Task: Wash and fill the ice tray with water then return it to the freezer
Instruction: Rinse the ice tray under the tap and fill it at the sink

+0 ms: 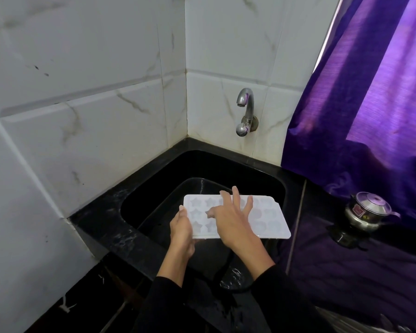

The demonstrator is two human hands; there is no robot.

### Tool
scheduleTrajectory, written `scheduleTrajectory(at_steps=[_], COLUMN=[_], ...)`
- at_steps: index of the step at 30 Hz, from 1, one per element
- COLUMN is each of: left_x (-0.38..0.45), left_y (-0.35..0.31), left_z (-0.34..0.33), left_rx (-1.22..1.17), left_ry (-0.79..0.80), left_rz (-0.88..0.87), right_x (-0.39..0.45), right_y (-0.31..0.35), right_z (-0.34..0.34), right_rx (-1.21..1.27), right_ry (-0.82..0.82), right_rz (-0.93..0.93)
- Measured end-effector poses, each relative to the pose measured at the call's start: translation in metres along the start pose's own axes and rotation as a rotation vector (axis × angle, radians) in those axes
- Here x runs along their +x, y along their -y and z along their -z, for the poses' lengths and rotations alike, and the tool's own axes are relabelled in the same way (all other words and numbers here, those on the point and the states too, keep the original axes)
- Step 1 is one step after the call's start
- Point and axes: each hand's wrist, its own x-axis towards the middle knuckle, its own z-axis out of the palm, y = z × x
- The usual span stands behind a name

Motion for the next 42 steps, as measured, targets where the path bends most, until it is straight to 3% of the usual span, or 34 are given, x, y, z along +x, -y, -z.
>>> scheduleTrajectory(at_steps=[10, 14, 31, 39, 42], left_x=[-0.005, -0.004, -0.006, -0.001, 0.005], left_y=[-0.002, -0.002, -0.006, -0.008, -0.009], left_z=[0.002, 0.004, 0.007, 0.008, 0.011], left_rx=[-0.039, -0.028, -0.002, -0.008, -0.031], left_ry=[0.023, 0.005, -0.025, -0.023, -0.025], left_rz=[-0.01, -0.023, -0.014, 0.01, 0.015], right_x=[0.0, 0.006, 0.015, 0.008, 0.001], right_y=[0.007, 0.017, 0.022, 0.015, -0.009], right_z=[-0.001, -0.006, -0.014, -0.01, 0.006], right_rx=[0.065, 0.032, -0.004, 0.084, 0.128], right_ry=[-0.064, -0.03, -0.005, -0.086, -0.15], right_rz=[0.054, 0.133, 0.15, 0.161, 0.057])
